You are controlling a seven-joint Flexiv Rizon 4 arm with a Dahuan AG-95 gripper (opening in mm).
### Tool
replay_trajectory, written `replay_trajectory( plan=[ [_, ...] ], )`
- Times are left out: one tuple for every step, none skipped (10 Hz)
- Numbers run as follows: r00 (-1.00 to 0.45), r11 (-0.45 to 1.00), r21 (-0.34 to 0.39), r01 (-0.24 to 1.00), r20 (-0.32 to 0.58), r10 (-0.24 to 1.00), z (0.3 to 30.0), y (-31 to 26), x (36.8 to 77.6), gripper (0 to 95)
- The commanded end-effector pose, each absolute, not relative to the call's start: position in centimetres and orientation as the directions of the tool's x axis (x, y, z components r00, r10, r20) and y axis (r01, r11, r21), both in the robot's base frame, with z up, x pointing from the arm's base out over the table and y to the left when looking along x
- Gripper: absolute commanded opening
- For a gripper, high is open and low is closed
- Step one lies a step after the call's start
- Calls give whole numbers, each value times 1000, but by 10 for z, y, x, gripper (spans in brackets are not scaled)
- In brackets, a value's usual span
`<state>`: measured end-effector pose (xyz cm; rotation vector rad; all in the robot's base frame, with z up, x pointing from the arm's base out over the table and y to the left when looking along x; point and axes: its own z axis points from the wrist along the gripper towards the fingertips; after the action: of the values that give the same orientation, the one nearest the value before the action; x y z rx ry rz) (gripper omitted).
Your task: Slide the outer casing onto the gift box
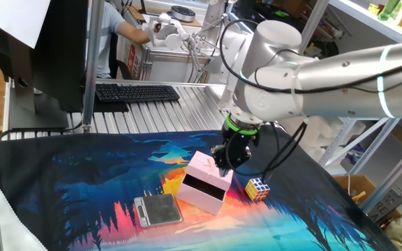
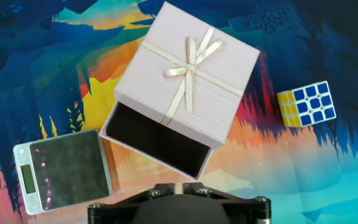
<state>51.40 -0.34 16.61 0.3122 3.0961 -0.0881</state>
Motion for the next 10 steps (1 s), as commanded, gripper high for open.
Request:
replay_trajectory(
  plan=[
    [-980, 979, -52, 197, -32, 196, 169, -7, 528, 0],
    [-979, 978, -50, 201, -30, 199, 169, -9, 537, 0],
    [-979, 978, -49, 203, -30, 201, 168, -11, 542, 0],
    [-979, 978, -48, 203, -26, 202, 166, -13, 548, 0],
    [-978, 977, -43, 208, -23, 207, 164, -16, 555, 0],
    [-977, 976, -41, 213, -22, 212, 162, -21, 564, 0],
    [-977, 976, -38, 213, -22, 212, 161, -25, 572, 0],
    [-977, 976, -38, 212, -21, 212, 161, -29, 581, 0],
    [-976, 976, -37, 216, -20, 215, 162, -35, 593, 0],
    [-976, 975, -30, 220, -16, 219, 163, -41, 602, 0]
  ],
)
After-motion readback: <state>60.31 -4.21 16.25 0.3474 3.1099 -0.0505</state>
